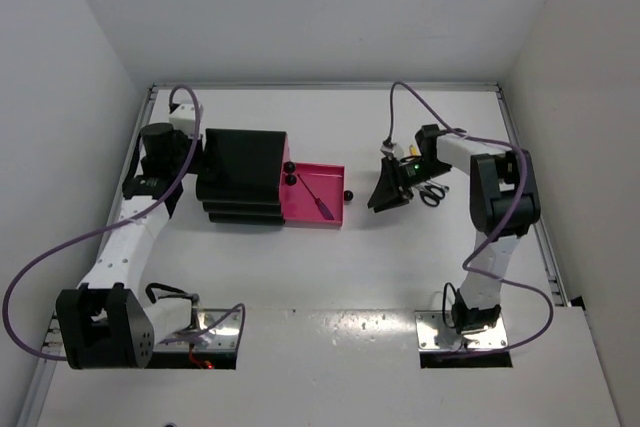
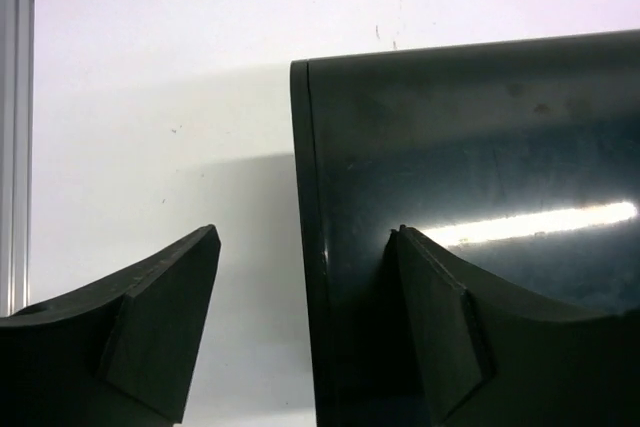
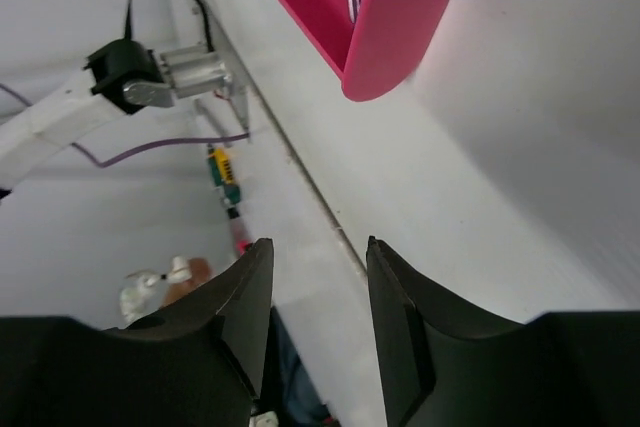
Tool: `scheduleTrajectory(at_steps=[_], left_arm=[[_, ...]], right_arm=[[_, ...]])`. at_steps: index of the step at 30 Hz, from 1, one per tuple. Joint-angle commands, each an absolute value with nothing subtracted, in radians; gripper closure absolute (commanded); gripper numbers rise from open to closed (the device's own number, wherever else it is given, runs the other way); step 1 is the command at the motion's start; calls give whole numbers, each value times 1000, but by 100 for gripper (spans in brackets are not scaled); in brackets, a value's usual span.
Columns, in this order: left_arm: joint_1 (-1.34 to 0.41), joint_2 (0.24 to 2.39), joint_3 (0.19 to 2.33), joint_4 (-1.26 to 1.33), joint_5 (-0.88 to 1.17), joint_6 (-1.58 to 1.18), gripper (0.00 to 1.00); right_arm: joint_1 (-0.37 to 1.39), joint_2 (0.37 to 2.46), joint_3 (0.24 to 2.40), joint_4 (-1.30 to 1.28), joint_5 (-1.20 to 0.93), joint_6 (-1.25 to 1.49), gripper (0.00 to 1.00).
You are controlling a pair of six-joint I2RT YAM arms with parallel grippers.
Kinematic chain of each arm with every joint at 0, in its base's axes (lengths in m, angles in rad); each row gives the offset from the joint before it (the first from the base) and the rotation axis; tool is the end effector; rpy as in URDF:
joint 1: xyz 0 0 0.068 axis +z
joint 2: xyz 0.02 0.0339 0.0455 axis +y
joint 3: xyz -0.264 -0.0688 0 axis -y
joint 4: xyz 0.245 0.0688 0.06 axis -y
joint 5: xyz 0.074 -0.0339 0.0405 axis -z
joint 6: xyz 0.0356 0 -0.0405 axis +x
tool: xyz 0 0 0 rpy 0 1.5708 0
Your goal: Sort the tools into containers
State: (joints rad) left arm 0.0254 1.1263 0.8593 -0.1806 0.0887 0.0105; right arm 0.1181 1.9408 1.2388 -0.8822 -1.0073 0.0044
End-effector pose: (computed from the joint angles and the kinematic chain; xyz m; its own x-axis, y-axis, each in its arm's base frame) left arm 0.2573 0.0034 0.2977 -0.4321 -0.0005 -0.9018 0.0591 0.9978 -0.0289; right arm 0.3341 0.0700 0.1542 -0.9932 -0.1155 0.0171 -0.0473 0.5323 0.8452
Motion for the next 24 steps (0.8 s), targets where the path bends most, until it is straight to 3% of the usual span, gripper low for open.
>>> scheduleTrajectory(at_steps=[1, 5, 7, 11, 17, 24], left_arm=[[69, 1155, 841, -209, 146, 8, 24], [110, 1164, 841, -232, 268, 35, 41], [123, 1184, 841, -232, 301, 44, 45], [158, 1207, 841, -255, 374, 44, 46], [179, 1230, 841, -264, 396, 44, 49], [189, 1230, 841, -275, 396, 66, 53]], right_arm=[[104, 1988, 1247, -844, -1206, -35, 57], [94, 2063, 1258, -856, -1282, -61, 56], [84, 2095, 1281, -874, -1292, -83, 55], [75, 2106, 1281, -827, -1221, -54, 55], [55, 2027, 1120, -410, -1043, 293, 55], [87, 2062, 1100, -209, -968, 486, 54]])
